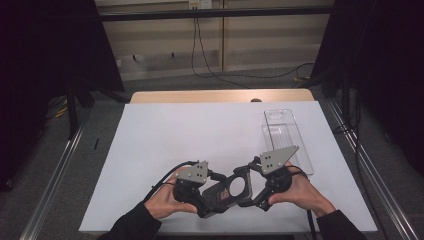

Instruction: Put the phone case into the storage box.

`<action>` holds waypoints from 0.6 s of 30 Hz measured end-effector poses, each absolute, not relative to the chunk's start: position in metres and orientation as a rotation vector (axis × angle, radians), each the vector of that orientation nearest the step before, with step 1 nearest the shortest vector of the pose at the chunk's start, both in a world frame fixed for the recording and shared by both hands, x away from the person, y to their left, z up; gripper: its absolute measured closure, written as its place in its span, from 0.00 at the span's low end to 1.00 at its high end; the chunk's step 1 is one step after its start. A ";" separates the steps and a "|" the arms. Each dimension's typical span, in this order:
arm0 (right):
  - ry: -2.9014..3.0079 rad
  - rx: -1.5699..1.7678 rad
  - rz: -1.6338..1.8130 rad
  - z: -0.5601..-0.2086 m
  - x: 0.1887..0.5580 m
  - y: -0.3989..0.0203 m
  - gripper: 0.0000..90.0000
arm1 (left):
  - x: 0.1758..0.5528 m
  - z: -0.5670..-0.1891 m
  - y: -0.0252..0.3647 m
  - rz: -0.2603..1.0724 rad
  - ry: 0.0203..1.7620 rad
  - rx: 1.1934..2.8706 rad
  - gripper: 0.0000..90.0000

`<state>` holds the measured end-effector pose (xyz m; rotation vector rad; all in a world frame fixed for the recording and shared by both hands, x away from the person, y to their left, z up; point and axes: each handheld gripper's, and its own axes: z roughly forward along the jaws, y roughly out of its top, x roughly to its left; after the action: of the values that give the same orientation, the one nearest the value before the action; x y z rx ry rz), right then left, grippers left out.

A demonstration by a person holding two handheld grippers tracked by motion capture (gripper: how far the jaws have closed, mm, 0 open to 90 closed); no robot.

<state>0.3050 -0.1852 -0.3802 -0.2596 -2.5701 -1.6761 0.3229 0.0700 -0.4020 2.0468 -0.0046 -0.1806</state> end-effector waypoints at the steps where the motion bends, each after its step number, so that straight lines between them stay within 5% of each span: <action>1: -2.576 -0.260 -1.674 -0.380 0.305 -0.185 0.13 | 0.323 -0.402 0.070 -0.181 -0.006 2.046 0.14; 18: -2.596 -0.313 -1.671 -0.373 0.305 -0.188 0.13 | 0.326 -0.400 0.075 -0.154 0.094 1.987 0.07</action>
<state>0.3050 -0.1881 -0.3735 -0.3125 -2.5965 -1.6705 0.3257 0.0746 -0.4001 1.9870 0.0937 -0.1544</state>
